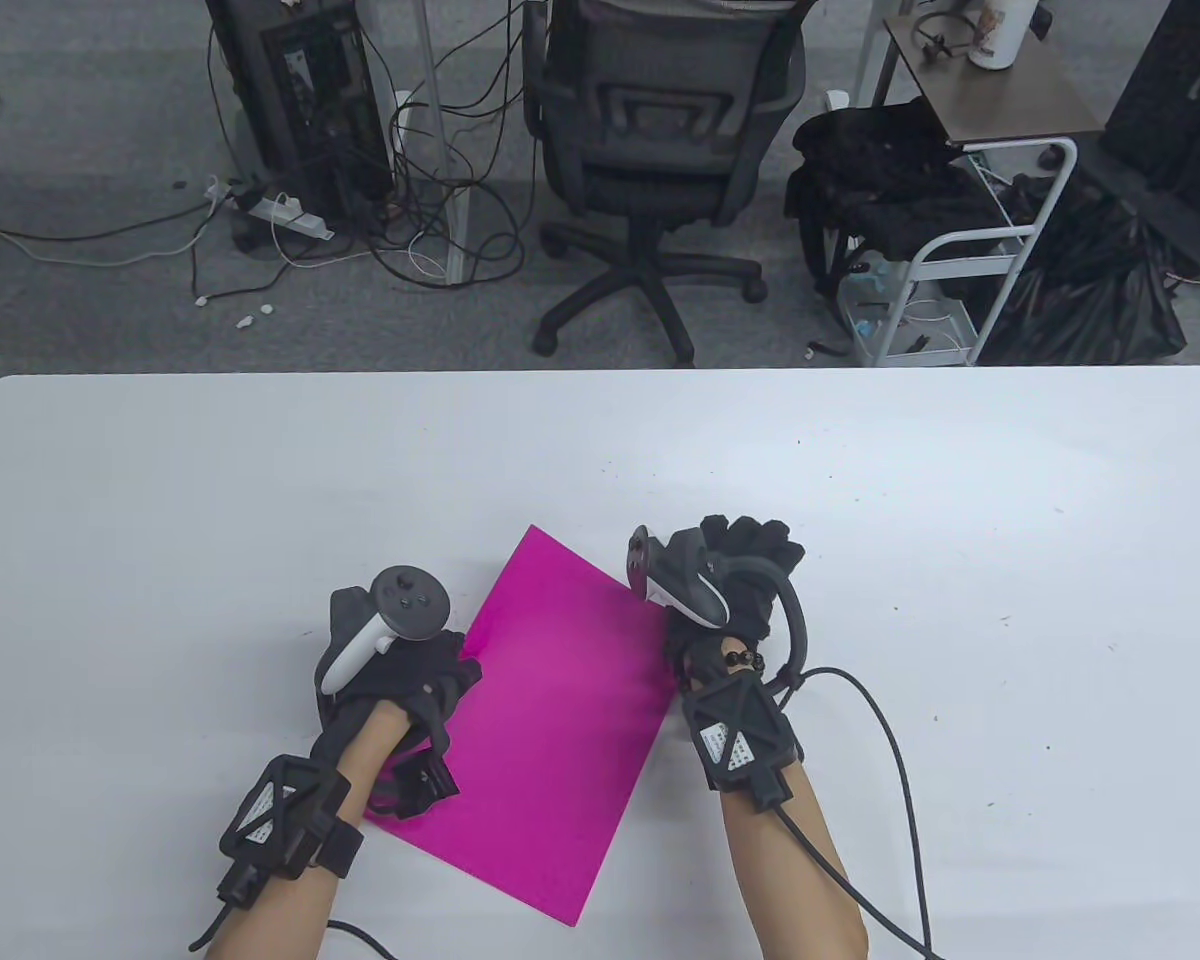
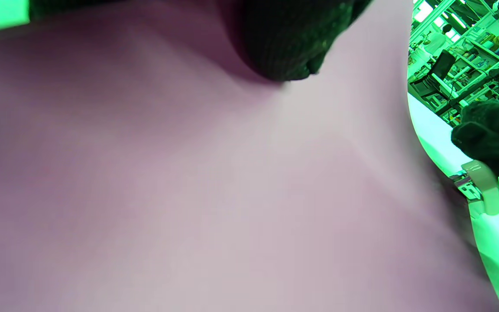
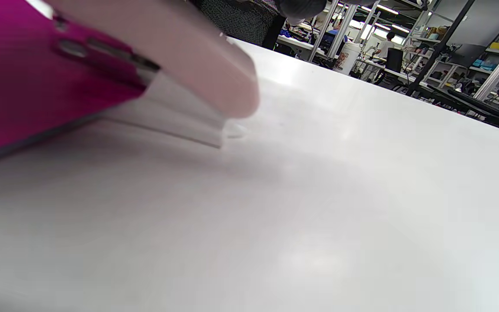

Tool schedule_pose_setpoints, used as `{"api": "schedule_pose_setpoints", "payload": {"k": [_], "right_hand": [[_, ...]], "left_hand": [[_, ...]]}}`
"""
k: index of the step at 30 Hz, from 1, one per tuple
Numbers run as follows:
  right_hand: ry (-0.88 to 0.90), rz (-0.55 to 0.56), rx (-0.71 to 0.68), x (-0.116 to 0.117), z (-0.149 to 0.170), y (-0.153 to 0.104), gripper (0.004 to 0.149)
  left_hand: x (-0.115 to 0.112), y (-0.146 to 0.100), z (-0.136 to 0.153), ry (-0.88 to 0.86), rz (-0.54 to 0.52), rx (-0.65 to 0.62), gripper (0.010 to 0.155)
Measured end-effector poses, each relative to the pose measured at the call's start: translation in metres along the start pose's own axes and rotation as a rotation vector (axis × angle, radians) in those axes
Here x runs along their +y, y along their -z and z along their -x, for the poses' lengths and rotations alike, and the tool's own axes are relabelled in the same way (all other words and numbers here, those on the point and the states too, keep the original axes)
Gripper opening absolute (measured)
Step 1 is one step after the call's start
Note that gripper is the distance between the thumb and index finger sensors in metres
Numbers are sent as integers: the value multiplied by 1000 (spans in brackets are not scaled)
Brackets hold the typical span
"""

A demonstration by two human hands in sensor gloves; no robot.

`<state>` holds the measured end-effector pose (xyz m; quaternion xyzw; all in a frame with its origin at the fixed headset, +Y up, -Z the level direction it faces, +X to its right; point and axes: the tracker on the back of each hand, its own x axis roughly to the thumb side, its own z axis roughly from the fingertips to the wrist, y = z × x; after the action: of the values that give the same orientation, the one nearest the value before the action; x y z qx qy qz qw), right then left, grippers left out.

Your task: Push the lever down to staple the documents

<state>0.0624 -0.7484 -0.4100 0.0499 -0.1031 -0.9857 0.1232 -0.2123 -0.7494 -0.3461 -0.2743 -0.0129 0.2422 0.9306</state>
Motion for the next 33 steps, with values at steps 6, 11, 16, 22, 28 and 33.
{"api": "schedule_pose_setpoints", "payload": {"k": [6,11,16,22,28,33], "right_hand": [[15,-8,2,1,0,0,76],[15,-7,1,2,0,2,76],[23,-7,2,2,0,3,76],[24,-3,1,3,1,4,76],[22,-1,5,3,1,5,76],[24,0,9,3,2,5,76]], "left_hand": [[0,0,1,-5,-2,-9,41],[2,0,4,-34,9,-20,41],[8,-3,8,-80,55,-26,41],[23,-14,9,-128,88,-31,41],[46,-34,10,-164,86,24,41],[70,-54,16,-240,32,0,41]]}}
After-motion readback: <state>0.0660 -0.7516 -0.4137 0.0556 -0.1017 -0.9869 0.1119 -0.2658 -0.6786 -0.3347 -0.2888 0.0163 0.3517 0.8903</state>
